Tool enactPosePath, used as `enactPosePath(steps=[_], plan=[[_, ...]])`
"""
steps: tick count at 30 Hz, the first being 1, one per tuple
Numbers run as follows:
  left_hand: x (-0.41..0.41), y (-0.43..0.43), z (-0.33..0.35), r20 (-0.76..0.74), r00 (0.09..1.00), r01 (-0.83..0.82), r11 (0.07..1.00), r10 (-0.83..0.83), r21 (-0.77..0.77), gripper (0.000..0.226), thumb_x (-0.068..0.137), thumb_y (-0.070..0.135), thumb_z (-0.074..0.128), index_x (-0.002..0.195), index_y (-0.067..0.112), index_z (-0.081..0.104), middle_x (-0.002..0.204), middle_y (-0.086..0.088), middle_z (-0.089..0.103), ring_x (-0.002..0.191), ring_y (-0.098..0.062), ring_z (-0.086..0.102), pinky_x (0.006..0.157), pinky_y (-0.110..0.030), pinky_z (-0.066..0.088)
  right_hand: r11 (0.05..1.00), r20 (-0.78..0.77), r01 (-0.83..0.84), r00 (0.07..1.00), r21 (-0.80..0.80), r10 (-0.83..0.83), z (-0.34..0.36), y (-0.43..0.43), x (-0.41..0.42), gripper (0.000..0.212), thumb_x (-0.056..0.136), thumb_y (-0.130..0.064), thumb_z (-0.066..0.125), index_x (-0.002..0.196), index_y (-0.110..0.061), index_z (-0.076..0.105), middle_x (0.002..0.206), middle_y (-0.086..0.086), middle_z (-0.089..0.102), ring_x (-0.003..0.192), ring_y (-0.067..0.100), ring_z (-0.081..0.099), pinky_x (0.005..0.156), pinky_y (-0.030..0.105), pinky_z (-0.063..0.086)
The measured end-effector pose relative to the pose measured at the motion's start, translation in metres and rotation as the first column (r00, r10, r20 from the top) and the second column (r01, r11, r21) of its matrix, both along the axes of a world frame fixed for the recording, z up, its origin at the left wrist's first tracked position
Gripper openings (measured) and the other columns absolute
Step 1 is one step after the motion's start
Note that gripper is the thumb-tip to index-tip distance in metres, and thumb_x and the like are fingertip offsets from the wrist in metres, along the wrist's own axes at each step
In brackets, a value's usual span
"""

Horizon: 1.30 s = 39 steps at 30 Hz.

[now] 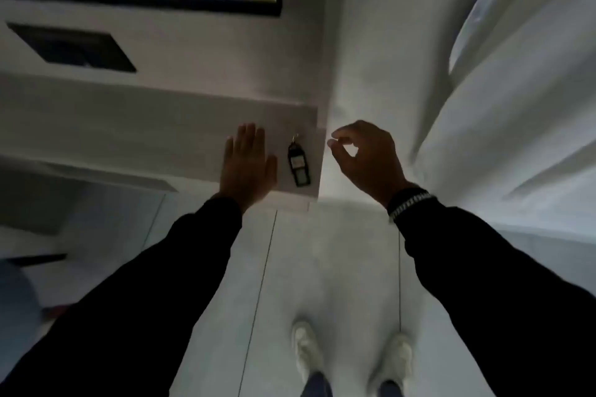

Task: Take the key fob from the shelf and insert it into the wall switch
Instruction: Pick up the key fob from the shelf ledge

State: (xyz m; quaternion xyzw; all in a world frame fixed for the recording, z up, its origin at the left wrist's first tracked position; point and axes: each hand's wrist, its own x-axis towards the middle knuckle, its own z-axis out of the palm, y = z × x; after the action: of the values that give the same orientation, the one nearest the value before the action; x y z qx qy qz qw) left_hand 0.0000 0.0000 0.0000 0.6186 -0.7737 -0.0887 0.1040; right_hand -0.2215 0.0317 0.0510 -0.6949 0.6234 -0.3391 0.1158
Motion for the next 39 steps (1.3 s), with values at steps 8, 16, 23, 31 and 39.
enactPosePath(steps=[8, 16, 23, 31, 39], plan=[[0.005, -0.017, -0.053, 0.058, 0.997, -0.057, 0.997, 0.055, 0.041, 0.068, 0.100, 0.039, 0.034, 0.155, 0.001, 0.020, 0.166, -0.021, 0.017, 0.155, -0.037, 0.016, 0.126, -0.052, 0.015, 0.956, -0.084, 0.052, 0.996, 0.290, -0.029, -0.049, -0.034, 0.046, 0.029, 0.081, -0.028, 0.062, 0.063, -0.005, 0.058, 0.075, 0.018, 0.059, 0.078, 0.037, 0.059, 0.068, 0.038, 0.045], [0.005, -0.027, -0.056, 0.091, 0.995, -0.045, 0.997, 0.039, 0.060, 0.077, 0.098, 0.049, 0.031, 0.157, 0.002, 0.010, 0.168, -0.020, 0.009, 0.157, -0.036, 0.006, 0.128, -0.055, 0.008, 0.889, -0.070, 0.146, 0.989, 0.435, -0.129, -0.062, -0.054, 0.077, 0.039, 0.067, -0.029, 0.075, 0.099, -0.008, 0.067, 0.105, 0.017, 0.068, 0.100, 0.034, 0.062, 0.075, 0.031, 0.046], [0.004, -0.025, -0.054, 0.080, 0.996, -0.044, 0.995, 0.037, 0.092, 0.078, 0.099, 0.048, 0.033, 0.157, 0.002, 0.009, 0.168, -0.020, 0.008, 0.157, -0.036, 0.006, 0.128, -0.056, 0.007, 0.770, 0.135, 0.170, 0.939, 0.615, -0.316, -0.057, -0.055, 0.063, 0.020, 0.073, -0.029, 0.073, 0.073, -0.010, 0.073, 0.074, 0.011, 0.067, 0.078, 0.026, 0.067, 0.077, 0.033, 0.054], [-0.009, -0.010, -0.028, 0.050, 0.998, 0.016, 0.958, -0.032, 0.286, 0.079, 0.099, 0.049, 0.038, 0.157, 0.006, 0.007, 0.170, -0.015, 0.002, 0.157, -0.031, 0.000, 0.129, -0.052, 0.007, 0.738, 0.578, -0.027, 0.641, 0.675, -0.505, 0.000, 0.003, 0.021, 0.028, 0.085, -0.006, 0.066, 0.103, 0.015, 0.062, 0.062, 0.008, 0.055, 0.054, 0.015, 0.048, 0.048, 0.018, 0.048], [-0.103, 0.049, 0.044, -0.241, 0.941, 0.242, 0.970, -0.236, -0.008, 0.067, 0.103, 0.035, 0.042, 0.156, 0.003, 0.017, 0.168, -0.017, 0.012, 0.157, -0.034, 0.006, 0.127, -0.050, 0.010, 0.825, 0.732, -0.032, 0.481, 0.564, -0.482, 0.060, 0.106, -0.054, 0.014, 0.083, -0.003, 0.067, 0.093, 0.006, 0.067, 0.073, 0.016, 0.061, 0.056, 0.017, 0.051, 0.050, 0.022, 0.048]])
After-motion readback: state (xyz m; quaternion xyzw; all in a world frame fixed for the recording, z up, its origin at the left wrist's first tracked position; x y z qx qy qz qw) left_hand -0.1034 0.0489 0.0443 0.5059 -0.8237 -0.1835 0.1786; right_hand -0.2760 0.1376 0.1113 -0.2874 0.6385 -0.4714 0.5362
